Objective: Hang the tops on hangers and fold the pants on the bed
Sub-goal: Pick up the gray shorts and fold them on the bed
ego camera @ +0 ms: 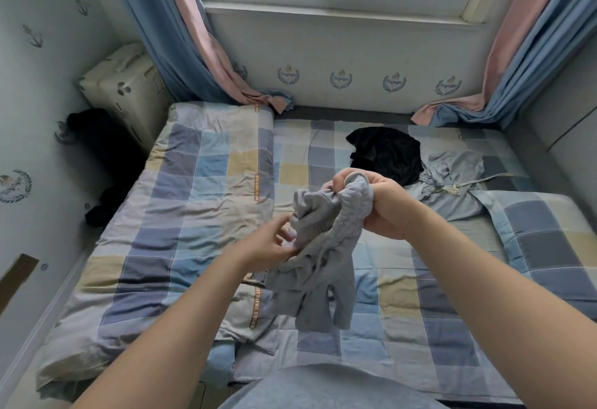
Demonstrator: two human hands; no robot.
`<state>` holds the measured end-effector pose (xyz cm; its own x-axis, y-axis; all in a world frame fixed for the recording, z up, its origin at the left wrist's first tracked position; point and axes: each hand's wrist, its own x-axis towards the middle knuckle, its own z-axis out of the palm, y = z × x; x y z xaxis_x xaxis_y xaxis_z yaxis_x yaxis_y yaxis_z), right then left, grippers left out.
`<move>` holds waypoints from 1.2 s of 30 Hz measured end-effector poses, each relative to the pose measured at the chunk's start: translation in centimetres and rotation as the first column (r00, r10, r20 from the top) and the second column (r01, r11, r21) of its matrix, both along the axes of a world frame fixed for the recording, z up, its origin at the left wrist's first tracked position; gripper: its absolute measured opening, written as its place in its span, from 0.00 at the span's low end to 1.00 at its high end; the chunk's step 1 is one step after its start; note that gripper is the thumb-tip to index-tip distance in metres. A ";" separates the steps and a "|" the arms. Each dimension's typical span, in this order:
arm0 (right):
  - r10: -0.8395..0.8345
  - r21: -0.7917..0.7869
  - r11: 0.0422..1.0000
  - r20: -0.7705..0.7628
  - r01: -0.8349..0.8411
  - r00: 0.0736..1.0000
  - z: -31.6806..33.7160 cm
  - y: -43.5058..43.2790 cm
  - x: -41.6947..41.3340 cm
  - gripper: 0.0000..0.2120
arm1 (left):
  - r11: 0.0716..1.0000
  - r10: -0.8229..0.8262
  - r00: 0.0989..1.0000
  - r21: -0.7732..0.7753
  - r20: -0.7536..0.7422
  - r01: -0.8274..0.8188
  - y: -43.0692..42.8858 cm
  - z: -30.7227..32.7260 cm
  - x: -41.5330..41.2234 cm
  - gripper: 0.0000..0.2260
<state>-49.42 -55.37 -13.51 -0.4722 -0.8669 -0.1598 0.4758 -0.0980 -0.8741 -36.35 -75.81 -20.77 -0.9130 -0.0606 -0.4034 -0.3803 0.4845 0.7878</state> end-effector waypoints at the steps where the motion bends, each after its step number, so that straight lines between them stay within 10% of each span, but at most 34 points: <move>1: -0.004 -0.018 1.000 0.028 0.004 1.000 -0.2 0.5 -0.2 0.11 | 0.997 -0.012 1.000 -0.073 0.005 0.013 0.2 -0.7 -0.2 0.31; 4: 0.021 -0.047 0.999 0.063 -0.018 0.998 -0.7 1.4 -0.9 0.08 | 0.968 -0.015 0.992 -0.250 -0.123 -0.017 1.5 -1.5 -0.9 0.46; 9: -0.114 -0.015 0.993 0.053 0.115 0.992 -0.7 3.2 -2.0 0.08 | 0.994 0.042 0.950 -0.080 -0.311 -0.070 2.9 -1.5 -1.5 0.14; 16: -0.481 0.374 0.756 -0.238 0.536 0.844 -1.1 5.5 -2.9 0.18 | 0.911 0.334 0.792 -0.039 -0.511 -0.410 1.8 -0.1 -0.6 0.11; 25: 0.236 0.515 0.847 -0.590 0.135 0.772 -4.0 0.8 3.7 0.24 | 0.959 0.278 0.894 0.047 -0.350 -0.280 4.4 5.4 -3.3 0.03; 36: -0.006 0.345 0.848 -0.753 0.403 0.659 -4.9 -4.6 6.9 0.06 | 0.943 0.215 0.911 -0.169 -0.352 -0.288 0.7 7.2 -1.2 0.10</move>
<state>-42.52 -59.96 -18.39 -0.7618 -0.6469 -0.0337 -0.2818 0.3777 -0.8820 -37.59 -75.07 -13.61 -0.9335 -0.3565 -0.0394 -0.2528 0.5760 0.7774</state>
